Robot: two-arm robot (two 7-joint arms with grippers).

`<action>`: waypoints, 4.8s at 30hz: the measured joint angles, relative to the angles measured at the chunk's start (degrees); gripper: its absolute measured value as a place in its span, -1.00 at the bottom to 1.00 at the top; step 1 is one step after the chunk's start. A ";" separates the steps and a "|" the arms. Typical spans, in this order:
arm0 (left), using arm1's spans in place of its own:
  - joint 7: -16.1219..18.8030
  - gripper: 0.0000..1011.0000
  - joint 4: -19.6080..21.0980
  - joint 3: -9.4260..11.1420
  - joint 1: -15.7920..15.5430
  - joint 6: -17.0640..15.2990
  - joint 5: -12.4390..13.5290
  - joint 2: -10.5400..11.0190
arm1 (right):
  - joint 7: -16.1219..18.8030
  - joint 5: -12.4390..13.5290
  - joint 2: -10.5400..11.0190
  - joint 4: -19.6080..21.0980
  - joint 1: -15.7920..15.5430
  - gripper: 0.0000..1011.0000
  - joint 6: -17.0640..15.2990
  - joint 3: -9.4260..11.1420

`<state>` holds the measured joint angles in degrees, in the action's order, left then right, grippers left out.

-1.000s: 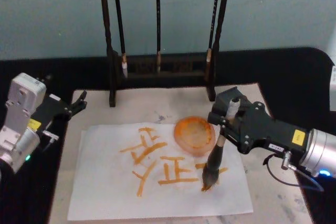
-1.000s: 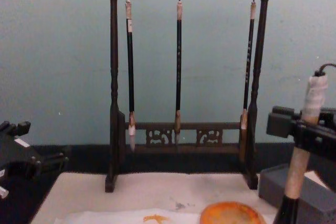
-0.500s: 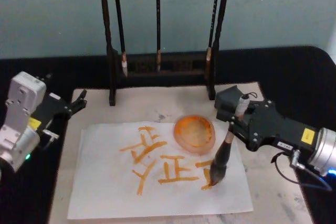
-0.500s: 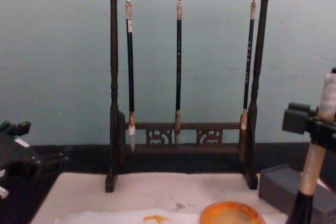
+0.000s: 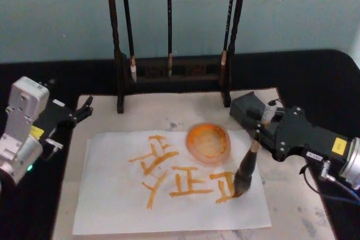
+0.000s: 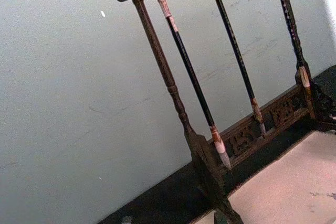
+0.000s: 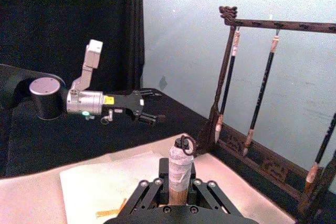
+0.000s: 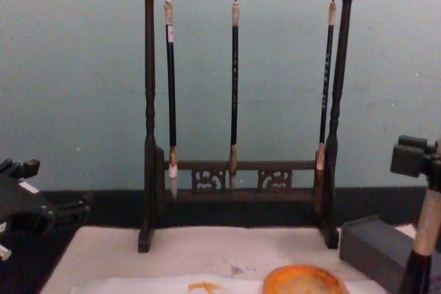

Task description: Pick up the brush from the inkstone, write on the paper, then place the brush back to its original position.

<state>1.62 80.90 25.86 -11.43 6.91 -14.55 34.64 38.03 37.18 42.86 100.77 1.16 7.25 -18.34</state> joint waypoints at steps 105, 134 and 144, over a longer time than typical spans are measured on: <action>0.00 1.00 0.00 0.00 0.00 0.00 0.00 0.00 | -34.85 35.13 -23.29 -24.11 18.19 -0.67 -29.72 6.49; 0.00 1.00 0.00 0.00 0.00 0.00 0.00 0.00 | -34.55 38.78 -22.30 -31.12 21.67 -0.67 -28.86 2.29; 0.00 1.00 0.00 0.00 0.00 0.00 0.00 0.00 | -35.34 40.03 -21.67 -30.89 21.57 -0.67 -28.21 1.24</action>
<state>1.62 80.90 25.86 -11.43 6.91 -14.55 34.65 2.68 77.20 21.19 69.88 22.73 -20.97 -17.10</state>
